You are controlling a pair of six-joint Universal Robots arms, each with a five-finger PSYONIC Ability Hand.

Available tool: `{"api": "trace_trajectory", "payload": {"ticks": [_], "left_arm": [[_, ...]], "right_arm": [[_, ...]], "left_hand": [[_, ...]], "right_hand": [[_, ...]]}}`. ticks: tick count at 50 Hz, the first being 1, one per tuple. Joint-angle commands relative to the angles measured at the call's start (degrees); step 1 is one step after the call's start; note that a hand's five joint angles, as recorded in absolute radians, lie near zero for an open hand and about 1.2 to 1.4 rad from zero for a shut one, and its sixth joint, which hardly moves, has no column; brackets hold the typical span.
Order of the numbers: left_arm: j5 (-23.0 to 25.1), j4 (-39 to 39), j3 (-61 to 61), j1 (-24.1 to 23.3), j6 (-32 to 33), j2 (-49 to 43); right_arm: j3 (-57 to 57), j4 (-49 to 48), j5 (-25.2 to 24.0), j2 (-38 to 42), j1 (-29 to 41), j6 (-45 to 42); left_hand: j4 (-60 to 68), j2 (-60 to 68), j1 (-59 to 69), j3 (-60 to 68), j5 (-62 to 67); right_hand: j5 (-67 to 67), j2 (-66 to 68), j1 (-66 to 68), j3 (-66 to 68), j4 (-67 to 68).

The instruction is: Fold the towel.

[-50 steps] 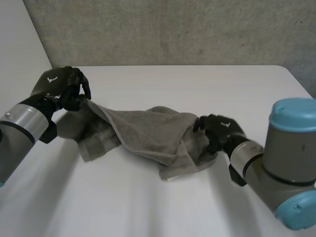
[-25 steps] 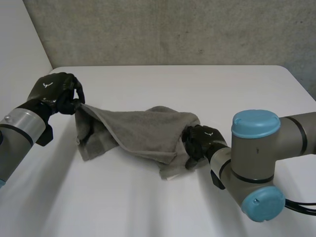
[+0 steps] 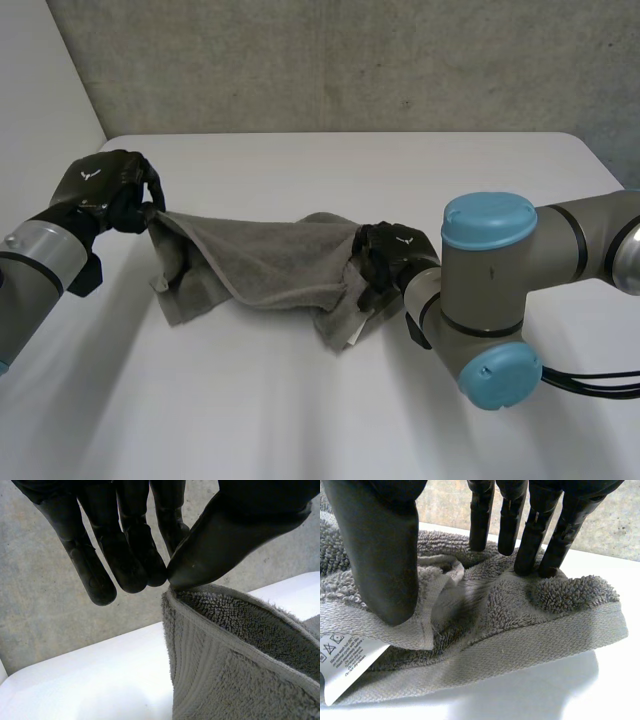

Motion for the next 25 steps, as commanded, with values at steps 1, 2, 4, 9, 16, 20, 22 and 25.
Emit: {"api": "trace_trajectory", "payload": {"ticks": [1,2,4,9,16,20,22,25], "left_arm": [[0.00,0.00,0.32,0.69,0.00,0.27],[0.00,-0.09,0.32,1.13,0.00,0.27],[0.00,0.00,0.41,1.39,0.00,0.35],[0.00,-0.09,0.41,1.92,0.00,0.35],[0.00,0.00,0.32,2.01,0.00,0.00],[0.00,0.00,0.24,2.01,0.09,-0.17],[0.00,0.00,0.24,1.92,0.00,-0.17],[0.00,0.00,0.24,1.92,0.00,-0.26]], "right_arm": [[-3.84,3.40,-0.55,2.12,-0.03,-0.16],[-3.85,3.41,-0.55,2.13,-0.03,-0.16],[-5.68,5.33,-0.64,3.44,0.05,-0.25],[-7.97,6.83,-0.72,4.94,0.49,-0.60],[-9.82,6.92,-0.72,7.31,1.72,-0.69],[-10.96,7.01,-0.81,8.81,2.95,-0.78],[-10.97,7.01,-1.07,8.90,3.30,-0.78],[-11.05,7.01,-2.56,8.46,3.57,-0.60]], "left_hand": [[2.04,2.85,6.12,2.84,2.28],[2.04,2.85,6.12,2.84,2.28],[2.04,2.85,6.12,2.84,2.28],[2.04,2.85,6.12,2.84,2.28],[2.04,2.85,6.12,2.84,2.28],[2.04,2.85,6.12,2.84,2.28],[2.04,2.85,6.12,2.84,2.28],[2.04,2.85,6.12,2.84,2.28]], "right_hand": [[-1.46,-4.33,-2.80,-4.36,-3.79],[-1.47,-4.33,-2.81,-4.37,-3.79],[-2.64,-5.50,-3.97,-5.54,-4.96],[-4.82,-7.69,-6.16,-7.72,-7.15],[-6.85,-9.71,-8.19,-9.75,-9.17],[0.50,-2.37,-0.84,-2.40,-1.83],[13.37,10.51,12.04,10.47,11.05],[52.61,49.75,51.27,49.71,50.29]]}}
